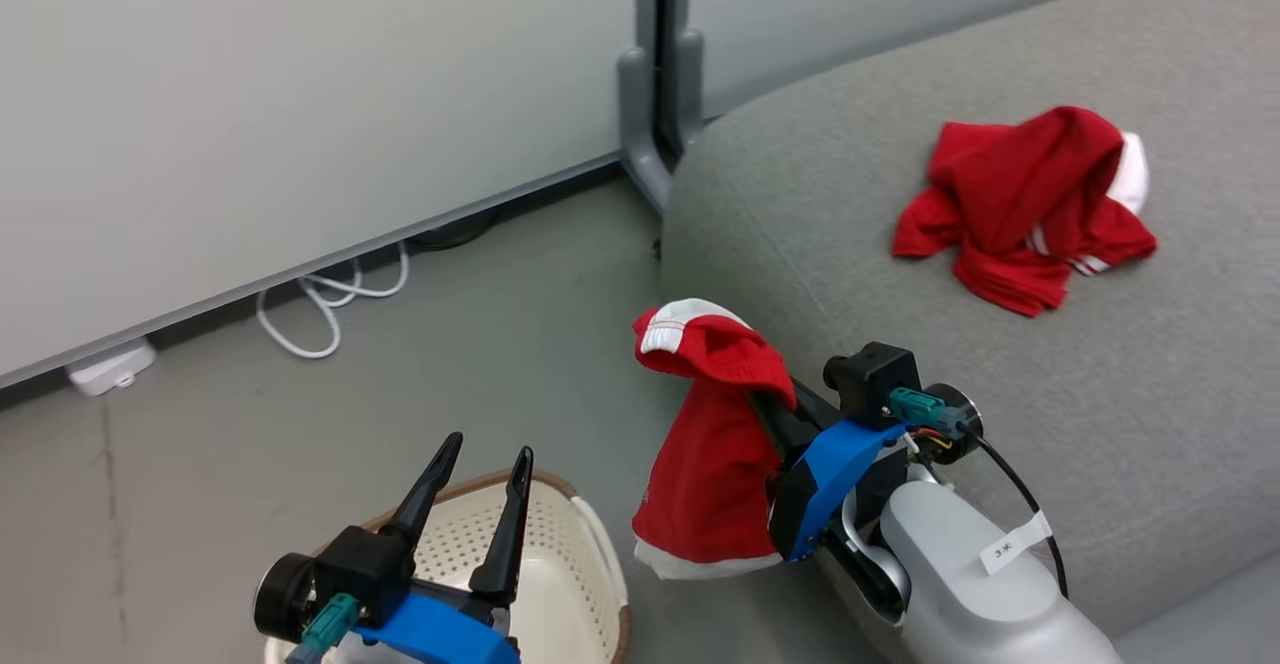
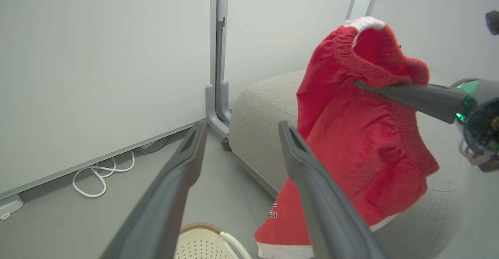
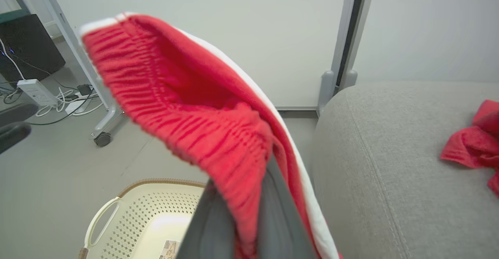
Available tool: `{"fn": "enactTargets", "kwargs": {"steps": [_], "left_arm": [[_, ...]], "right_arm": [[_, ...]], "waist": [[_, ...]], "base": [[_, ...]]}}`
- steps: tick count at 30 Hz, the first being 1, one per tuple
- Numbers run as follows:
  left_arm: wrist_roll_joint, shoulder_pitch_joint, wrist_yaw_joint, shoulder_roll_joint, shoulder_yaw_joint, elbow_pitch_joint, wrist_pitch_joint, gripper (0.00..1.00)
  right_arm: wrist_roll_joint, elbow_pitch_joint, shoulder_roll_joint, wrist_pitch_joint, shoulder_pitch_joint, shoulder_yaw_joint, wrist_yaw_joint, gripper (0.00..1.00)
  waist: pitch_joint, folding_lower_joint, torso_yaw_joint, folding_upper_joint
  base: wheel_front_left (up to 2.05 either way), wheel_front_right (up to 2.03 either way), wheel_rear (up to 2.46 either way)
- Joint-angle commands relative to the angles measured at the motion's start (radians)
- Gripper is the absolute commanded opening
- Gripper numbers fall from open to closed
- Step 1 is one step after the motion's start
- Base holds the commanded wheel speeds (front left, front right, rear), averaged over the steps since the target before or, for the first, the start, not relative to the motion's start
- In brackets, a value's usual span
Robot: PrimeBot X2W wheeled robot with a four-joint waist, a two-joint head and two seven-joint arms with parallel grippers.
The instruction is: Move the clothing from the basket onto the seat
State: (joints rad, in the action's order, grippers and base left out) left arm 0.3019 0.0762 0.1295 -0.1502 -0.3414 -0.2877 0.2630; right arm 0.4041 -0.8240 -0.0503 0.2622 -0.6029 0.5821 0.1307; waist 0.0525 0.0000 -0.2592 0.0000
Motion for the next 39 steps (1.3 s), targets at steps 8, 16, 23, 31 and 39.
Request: {"fn": "enactTargets", "kwargs": {"steps": [8,16,23,31,39], "left_arm": [[0.003,0.031,0.001,-0.015,-0.011,0.011,0.003,1.0],[0.001,0.038,0.001,-0.025,-0.017,0.013,0.003,1.0],[-0.002,0.059,0.001,-0.032,-0.037,0.009,0.003,1.0],[0.014,0.094,0.001,-0.048,-0.069,-0.006,0.003,1.0],[0.022,0.118,0.001,-0.057,-0.089,-0.017,0.003,1.0]], "right_arm": [[-0.017,0.014,0.0,0.004,0.001,-0.025,0.0,0.0],[-0.015,0.029,0.0,0.004,0.016,-0.036,0.0,0.0],[-0.018,0.041,0.0,0.004,0.022,-0.058,0.0,0.0],[-0.047,0.058,0.0,0.004,0.044,-0.117,0.0,0.0],[-0.061,0.077,0.0,0.004,0.058,-0.141,0.0,0.0]], "waist": [[0.033,0.0,-0.151,0.0],[0.048,0.0,-0.242,0.0],[0.072,0.0,-0.286,0.0],[0.092,0.0,-0.294,0.0],[0.102,0.0,-0.296,0.0]], "base": [[0.0,0.0,0.0],[0.0,0.0,0.0],[0.0,0.0,0.0],[0.0,0.0,0.0],[0.0,0.0,0.0]]}}
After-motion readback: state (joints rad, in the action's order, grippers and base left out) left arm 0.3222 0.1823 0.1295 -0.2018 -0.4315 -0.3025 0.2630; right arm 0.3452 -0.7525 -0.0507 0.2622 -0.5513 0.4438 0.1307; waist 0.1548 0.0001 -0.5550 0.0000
